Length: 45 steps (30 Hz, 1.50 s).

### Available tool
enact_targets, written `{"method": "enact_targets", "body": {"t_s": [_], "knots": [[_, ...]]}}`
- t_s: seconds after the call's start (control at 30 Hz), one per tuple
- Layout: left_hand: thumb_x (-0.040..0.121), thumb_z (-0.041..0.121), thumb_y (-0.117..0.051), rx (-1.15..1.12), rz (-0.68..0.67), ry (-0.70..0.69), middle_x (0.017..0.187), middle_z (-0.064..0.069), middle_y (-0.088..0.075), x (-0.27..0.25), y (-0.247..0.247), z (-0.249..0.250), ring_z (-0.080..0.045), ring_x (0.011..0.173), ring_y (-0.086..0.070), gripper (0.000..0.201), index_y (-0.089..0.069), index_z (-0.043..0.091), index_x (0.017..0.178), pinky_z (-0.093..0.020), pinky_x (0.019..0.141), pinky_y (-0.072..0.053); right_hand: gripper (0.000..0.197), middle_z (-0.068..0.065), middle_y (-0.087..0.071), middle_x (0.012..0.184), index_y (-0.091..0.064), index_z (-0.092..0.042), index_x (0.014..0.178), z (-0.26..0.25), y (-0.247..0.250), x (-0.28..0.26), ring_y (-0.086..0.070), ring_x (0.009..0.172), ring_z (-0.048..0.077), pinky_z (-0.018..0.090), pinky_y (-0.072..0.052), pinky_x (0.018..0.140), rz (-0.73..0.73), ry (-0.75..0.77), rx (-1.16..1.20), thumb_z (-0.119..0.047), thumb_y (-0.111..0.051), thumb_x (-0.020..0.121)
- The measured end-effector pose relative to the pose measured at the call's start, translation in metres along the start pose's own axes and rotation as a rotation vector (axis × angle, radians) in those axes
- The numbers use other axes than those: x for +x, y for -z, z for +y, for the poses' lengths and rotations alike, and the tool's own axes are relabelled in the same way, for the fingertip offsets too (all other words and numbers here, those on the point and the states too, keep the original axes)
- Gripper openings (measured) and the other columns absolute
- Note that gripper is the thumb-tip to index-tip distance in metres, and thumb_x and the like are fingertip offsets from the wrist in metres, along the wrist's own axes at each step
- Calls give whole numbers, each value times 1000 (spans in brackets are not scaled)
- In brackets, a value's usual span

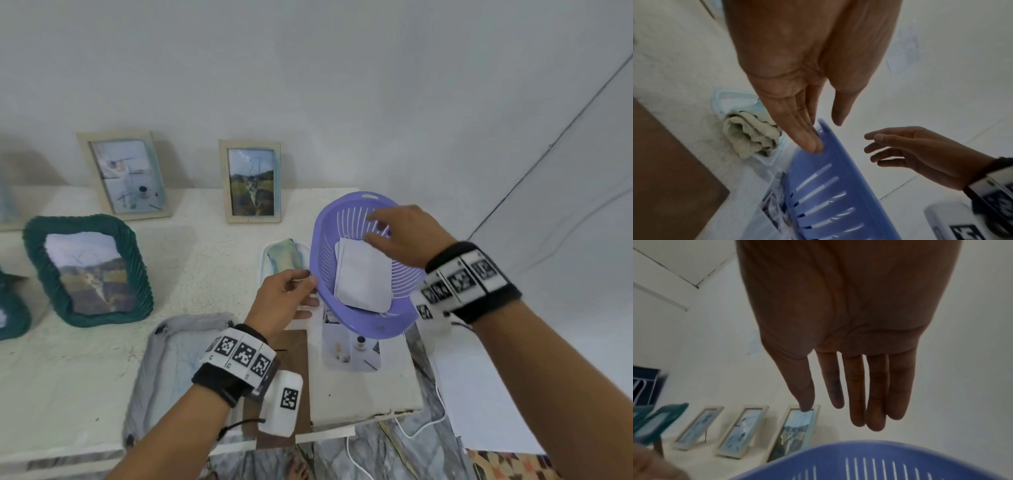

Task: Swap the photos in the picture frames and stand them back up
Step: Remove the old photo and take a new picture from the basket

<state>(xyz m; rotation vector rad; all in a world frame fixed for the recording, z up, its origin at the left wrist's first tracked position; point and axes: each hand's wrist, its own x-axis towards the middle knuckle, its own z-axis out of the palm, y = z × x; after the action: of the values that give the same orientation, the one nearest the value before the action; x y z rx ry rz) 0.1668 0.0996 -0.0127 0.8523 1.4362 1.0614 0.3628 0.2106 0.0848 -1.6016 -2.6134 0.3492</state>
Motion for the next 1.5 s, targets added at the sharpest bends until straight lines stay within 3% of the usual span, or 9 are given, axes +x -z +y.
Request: {"method": "enact_targets", "body": {"t_s": [0.13, 0.37, 0.47, 0.7, 0.83, 1.0, 1.13, 1.33, 1.5], "knots": [[94, 10, -62, -93, -7, 24, 85, -8, -73, 3, -1, 1, -14, 70, -71, 18, -65, 4, 111, -23, 61, -56, 42, 7, -58, 127, -57, -16, 127, -1, -7, 60, -51, 119, 26, 34, -42, 94, -139, -77, -150, -32, -61, 88], [94, 7, -62, -128, -82, 65, 86, -10, -71, 5, 0, 2, -14, 68, -72, 9, -61, 3, 102, -23, 62, -56, 49, 2, -70, 105, -68, -17, 102, 24, -72, 114, -66, 93, 24, 35, -55, 85, -386, -134, -402, -35, -87, 61], [94, 9, -62, -124, -98, 68, 87, -10, -72, 6, 2, 0, -14, 70, -72, 11, -60, 2, 103, -23, 63, -57, 48, 1, -67, 93, -64, -9, 99, 23, -83, 117, -65, 88, 25, 39, -58, 77, -469, -140, -431, -36, -86, 65], [94, 9, -62, -92, -128, 60, 89, -13, -70, 8, 9, 1, -16, 72, -71, 16, -59, -1, 106, -26, 65, -58, 51, 5, -63, 97, -55, -19, 95, 33, -100, 122, -63, 84, 28, 38, -55, 70, -398, -151, -345, -33, -88, 59], [94, 9, -62, -84, -130, 57, 89, -13, -70, 7, 10, 2, -16, 72, -71, 15, -59, 0, 105, -27, 66, -59, 53, 9, -64, 103, -57, -14, 108, 31, -97, 116, -63, 88, 31, 38, -54, 71, -368, -164, -293, -31, -85, 66], [93, 11, -63, -70, -123, 56, 88, -11, -71, 6, 10, 1, -18, 75, -72, 16, -60, 2, 105, -28, 66, -58, 60, 17, -56, 129, -34, -10, 141, 28, -89, 112, -58, 113, 36, 41, -49, 84, -226, -141, -291, -23, -62, 90], [93, 15, -64, -30, -109, 45, 90, -11, -70, 6, 10, 0, -17, 75, -71, 14, -60, 7, 105, -28, 66, -57, 24, 12, -62, 113, -51, -16, 112, 16, -58, 104, -60, 94, 32, 33, -45, 73, -140, -85, -111, -13, -55, 89], [94, 18, -62, 186, 100, -169, 96, 1, -66, 0, 19, 4, -15, 88, -66, 6, -63, 20, 100, -31, 79, -56, 22, 8, -64, 96, -59, -21, 102, -11, 17, 72, -58, 89, 29, 32, -45, 70, 16, -28, 180, -7, -48, 89], [94, 21, -63, 205, 184, -420, 107, 11, -67, -16, 39, 38, 1, 96, -62, 18, -65, 20, 112, -10, 81, -47, 20, 3, -64, 86, -62, -24, 101, -50, 62, 21, -56, 80, 20, 24, -44, 66, 194, 91, 331, -13, -52, 88]]}}
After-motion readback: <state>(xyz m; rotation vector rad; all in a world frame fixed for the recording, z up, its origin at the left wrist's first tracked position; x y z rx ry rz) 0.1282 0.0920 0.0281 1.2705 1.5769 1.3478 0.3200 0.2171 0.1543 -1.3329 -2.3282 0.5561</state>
